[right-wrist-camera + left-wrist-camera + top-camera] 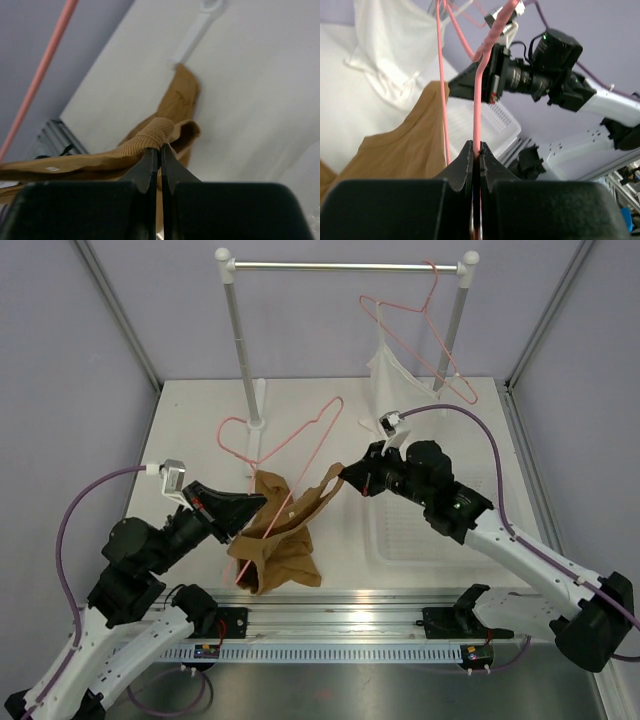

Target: Remove the tank top from the hanger

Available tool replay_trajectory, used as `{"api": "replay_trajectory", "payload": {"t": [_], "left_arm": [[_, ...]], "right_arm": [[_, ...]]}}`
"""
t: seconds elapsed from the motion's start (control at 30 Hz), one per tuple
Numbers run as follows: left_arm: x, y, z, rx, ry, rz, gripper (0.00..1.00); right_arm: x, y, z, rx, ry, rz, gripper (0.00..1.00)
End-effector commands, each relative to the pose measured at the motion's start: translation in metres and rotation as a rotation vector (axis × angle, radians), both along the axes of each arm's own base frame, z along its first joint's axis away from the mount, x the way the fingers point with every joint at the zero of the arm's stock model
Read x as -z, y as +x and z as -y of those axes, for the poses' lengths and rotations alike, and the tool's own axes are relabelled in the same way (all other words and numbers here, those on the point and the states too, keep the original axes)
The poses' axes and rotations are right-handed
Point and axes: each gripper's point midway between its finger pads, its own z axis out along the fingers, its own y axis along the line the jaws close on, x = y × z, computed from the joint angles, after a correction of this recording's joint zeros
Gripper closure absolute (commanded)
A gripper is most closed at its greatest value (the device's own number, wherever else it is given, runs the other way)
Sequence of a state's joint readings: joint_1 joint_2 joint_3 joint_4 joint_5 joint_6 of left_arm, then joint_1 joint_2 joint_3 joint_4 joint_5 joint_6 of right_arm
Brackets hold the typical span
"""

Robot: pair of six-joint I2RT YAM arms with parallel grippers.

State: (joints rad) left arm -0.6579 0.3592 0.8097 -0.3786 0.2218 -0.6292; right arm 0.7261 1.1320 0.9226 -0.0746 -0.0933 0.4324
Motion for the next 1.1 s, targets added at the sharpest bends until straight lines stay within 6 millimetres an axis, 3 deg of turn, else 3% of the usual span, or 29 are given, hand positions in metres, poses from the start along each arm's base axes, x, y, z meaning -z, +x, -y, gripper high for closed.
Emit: {"api": "replay_trajectory", "payload": {"t": [0.0, 0.07, 0.1, 0.13, 0.23, 0.27, 0.3, 0.43, 0.53, 0.57, 0.63, 0.67, 0.7, 0.73, 0.8, 0.83, 0.87, 0.97, 1.0, 1.07], "left_arm": [[-0.096, 0.000, -0.001, -0.002, -0.295, 0.334, 1.00], [-0.102, 0.018, 0.004, -0.048, -0.298, 0.386, 1.00], [-0.121, 0.018, 0.002, -0.059, -0.340, 0.460, 1.00], [-0.127, 0.021, 0.004, -0.064, -0.341, 0.487, 1.00], [-0.154, 0.044, 0.010, -0.129, -0.324, 0.534, 1.00], [-0.163, 0.049, 0.007, -0.164, -0.319, 0.545, 1.00], [-0.174, 0.057, 0.005, -0.200, -0.318, 0.542, 1.00], [-0.191, 0.082, -0.018, -0.397, -0.308, 0.570, 1.00], [-0.186, 0.102, -0.028, -0.502, -0.216, 0.474, 1.00], [-0.165, 0.110, -0.024, -0.502, -0.127, 0.393, 1.00], [-0.158, 0.111, -0.027, -0.511, -0.079, 0.335, 1.00], [-0.131, 0.115, -0.025, -0.504, -0.004, 0.249, 1.00], [-0.120, 0.114, -0.026, -0.506, 0.023, 0.213, 1.00], [-0.107, 0.115, -0.031, -0.525, 0.047, 0.171, 1.00], [-0.077, 0.110, -0.038, -0.538, 0.107, 0.073, 1.00], [-0.069, 0.109, -0.040, -0.541, 0.132, 0.050, 1.00], [-0.055, 0.107, -0.041, -0.537, 0.179, 0.010, 1.00], [-0.044, 0.106, -0.033, -0.489, 0.253, -0.046, 1.00], [-0.030, 0.115, -0.021, -0.461, 0.302, -0.091, 1.00], [-0.022, 0.120, -0.012, -0.434, 0.352, -0.137, 1.00]], "right_arm": [[-0.065, -0.037, -0.016, -0.196, 0.219, 0.078, 1.00], [-0.074, -0.045, -0.016, -0.228, 0.229, 0.083, 1.00], [-0.075, -0.052, -0.016, -0.252, 0.222, 0.072, 1.00], [-0.076, -0.056, -0.017, -0.252, 0.200, 0.071, 1.00], [-0.064, -0.050, -0.010, -0.135, 0.036, 0.093, 1.00], [-0.061, -0.061, -0.016, -0.147, -0.004, 0.103, 1.00], [-0.056, -0.057, -0.009, -0.090, -0.054, 0.108, 1.00], [-0.070, -0.068, -0.013, -0.117, -0.065, 0.148, 1.00], [-0.065, -0.061, -0.007, -0.046, -0.122, 0.143, 1.00], [-0.061, -0.060, -0.008, -0.037, -0.142, 0.134, 1.00], [-0.040, -0.057, -0.016, -0.040, -0.202, 0.098, 1.00], [-0.032, -0.057, -0.022, -0.058, -0.214, 0.084, 1.00], [-0.021, -0.060, -0.035, -0.091, -0.222, 0.065, 1.00], [-0.013, -0.063, -0.043, -0.111, -0.227, 0.052, 0.95], [-0.001, -0.062, -0.053, -0.123, -0.248, 0.034, 0.36], [-0.001, -0.062, -0.054, -0.112, -0.246, 0.030, 0.14], [-0.001, -0.059, -0.053, -0.099, -0.250, 0.031, 0.01], [-0.013, -0.050, -0.039, -0.017, -0.251, 0.065, 0.00], [-0.023, -0.048, -0.031, 0.015, -0.242, 0.083, 0.00], [-0.034, -0.048, -0.022, 0.045, -0.227, 0.096, 0.01]]}}
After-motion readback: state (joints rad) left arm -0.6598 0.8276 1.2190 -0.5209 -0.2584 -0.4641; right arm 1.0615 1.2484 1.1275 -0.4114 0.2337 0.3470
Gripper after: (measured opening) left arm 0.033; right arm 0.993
